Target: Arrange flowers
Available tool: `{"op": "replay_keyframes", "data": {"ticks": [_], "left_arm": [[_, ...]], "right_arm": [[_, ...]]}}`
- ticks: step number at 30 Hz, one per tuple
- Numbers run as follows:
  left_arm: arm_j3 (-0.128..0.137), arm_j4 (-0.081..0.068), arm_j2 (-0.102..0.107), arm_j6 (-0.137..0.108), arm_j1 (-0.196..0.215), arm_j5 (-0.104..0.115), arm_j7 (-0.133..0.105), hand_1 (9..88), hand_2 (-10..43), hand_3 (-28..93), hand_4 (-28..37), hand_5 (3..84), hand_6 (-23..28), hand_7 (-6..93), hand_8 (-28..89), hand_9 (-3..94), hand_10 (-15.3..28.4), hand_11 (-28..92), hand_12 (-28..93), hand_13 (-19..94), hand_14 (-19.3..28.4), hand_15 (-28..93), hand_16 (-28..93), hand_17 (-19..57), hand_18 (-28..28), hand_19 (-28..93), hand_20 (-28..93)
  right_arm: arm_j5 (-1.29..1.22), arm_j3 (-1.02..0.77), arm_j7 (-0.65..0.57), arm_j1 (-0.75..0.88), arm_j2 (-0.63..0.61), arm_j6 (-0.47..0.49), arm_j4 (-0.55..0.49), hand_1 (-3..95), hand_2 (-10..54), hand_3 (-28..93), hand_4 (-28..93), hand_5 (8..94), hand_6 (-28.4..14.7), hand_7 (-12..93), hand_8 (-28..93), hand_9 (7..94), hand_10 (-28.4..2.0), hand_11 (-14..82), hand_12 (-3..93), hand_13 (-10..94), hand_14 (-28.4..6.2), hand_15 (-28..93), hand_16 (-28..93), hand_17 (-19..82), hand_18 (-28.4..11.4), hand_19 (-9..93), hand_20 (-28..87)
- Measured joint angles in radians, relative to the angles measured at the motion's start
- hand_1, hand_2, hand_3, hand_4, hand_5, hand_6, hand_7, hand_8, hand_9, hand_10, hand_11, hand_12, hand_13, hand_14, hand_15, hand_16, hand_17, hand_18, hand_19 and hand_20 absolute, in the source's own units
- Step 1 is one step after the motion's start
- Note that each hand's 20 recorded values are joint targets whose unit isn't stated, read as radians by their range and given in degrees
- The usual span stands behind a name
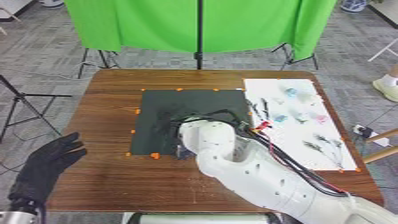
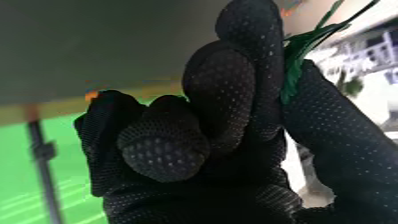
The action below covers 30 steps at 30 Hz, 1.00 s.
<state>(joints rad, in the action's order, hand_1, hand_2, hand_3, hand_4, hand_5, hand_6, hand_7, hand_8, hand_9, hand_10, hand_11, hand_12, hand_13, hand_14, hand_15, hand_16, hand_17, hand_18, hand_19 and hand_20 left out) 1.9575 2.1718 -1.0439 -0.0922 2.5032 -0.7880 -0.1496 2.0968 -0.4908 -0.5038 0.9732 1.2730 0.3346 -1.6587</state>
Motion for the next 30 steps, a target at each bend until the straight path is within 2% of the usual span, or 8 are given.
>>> {"op": "replay_keyframes", "data": {"ticks": [6, 13, 21, 25, 29, 30], "left_arm": [[-0.017, -0.003, 0.024, 0.008, -0.029, -0.001, 0.021, 27.0, 3.6, 72, -28.3, 41.6, 6.0, 23.8, -12, 37.9, 15.1, 30, 15, 31, 17.9, 48, -6, -6.4, 24.2, 60, -3], [-0.027, -0.009, 0.032, 0.022, -0.049, -0.002, 0.042, 26.9, 3.6, 72, -28.3, 41.3, 6.0, 23.6, -12, 37.8, 15.0, 30, 15, 31, 17.9, 48, -6, -6.5, 24.3, 60, -3], [-0.032, -0.014, 0.033, 0.034, -0.061, -0.004, 0.051, 26.9, 3.6, 72, -28.3, 41.2, 6.0, 23.7, -12, 37.8, 15.0, 30, 15, 31, 17.8, 48, -6, -6.6, 24.2, 60, -3], [-0.044, -0.021, 0.036, 0.038, -0.070, -0.005, 0.051, 26.9, 3.6, 72, -28.3, 41.2, 6.0, 23.8, -12, 37.8, 15.1, 30, 15, 31, 17.9, 48, -6, -6.5, 24.2, 60, -3], [-0.055, -0.030, 0.045, 0.043, -0.086, -0.005, 0.056, 26.9, 3.6, 72, -28.3, 41.2, 6.0, 23.8, -12, 37.9, 15.1, 30, 15, 31, 17.9, 48, -6, -6.5, 24.2, 60, -3], [-0.056, -0.031, 0.047, 0.044, -0.091, -0.005, 0.059, 26.8, 3.6, 72, -28.3, 41.2, 6.0, 23.8, -12, 37.8, 15.0, 30, 15, 31, 17.9, 48, -6, -6.5, 24.2, 60, -3]], "right_arm": [[-0.015, 0.049, -0.095, -0.005, 0.053, -0.027, 0.056, 32.4, -1.1, 93, -3, 93.7, -5.8, 38, 6, 93.7, -8.7, 48.8, 21.7, 93, -3.2, 68, 26, 61, -17.0, 93, 65], [0.038, 0.082, -0.121, -0.003, 0.056, -0.141, 0.078, 32.0, -0.5, 93, -4, 93.7, -5.6, 39, 0, 93.7, -8.2, 49.4, 21.3, 93, -3.0, 68, 26, 62, -16.8, 93, 65], [0.049, 0.072, -0.126, 0.008, 0.065, -0.079, 0.086, 30.7, 0.8, 93, -6, 93.7, -5.0, 40, -5, 93.7, -7.8, 48.7, 21.3, 93, -2.8, 68, 26, 62, -16.7, 93, 65], [0.049, 0.062, -0.126, 0.024, 0.073, -0.072, 0.087, 29.8, 1.9, 93, -8, 93.7, -5.0, 42, -16, 93.7, -7.7, 48.5, 21.4, 93, -2.7, 68, 26, 62, -16.7, 93, 65], [0.048, 0.057, -0.128, 0.036, 0.085, -0.072, 0.094, 29.4, 2.8, 92, -12, 93.7, -5.2, 42, -22, 93.7, -7.5, 48.1, 21.4, 93, -2.5, 68, 26, 62, -16.5, 93, 65], [0.047, 0.056, -0.129, 0.036, 0.088, -0.072, 0.096, 30.1, 1.1, 92, -13, 92.8, -4.3, 46, -23, 93.7, -7.6, 48.0, 20.8, 93, -2.7, 67, 25, 62, -17.0, 93, 63]]}}
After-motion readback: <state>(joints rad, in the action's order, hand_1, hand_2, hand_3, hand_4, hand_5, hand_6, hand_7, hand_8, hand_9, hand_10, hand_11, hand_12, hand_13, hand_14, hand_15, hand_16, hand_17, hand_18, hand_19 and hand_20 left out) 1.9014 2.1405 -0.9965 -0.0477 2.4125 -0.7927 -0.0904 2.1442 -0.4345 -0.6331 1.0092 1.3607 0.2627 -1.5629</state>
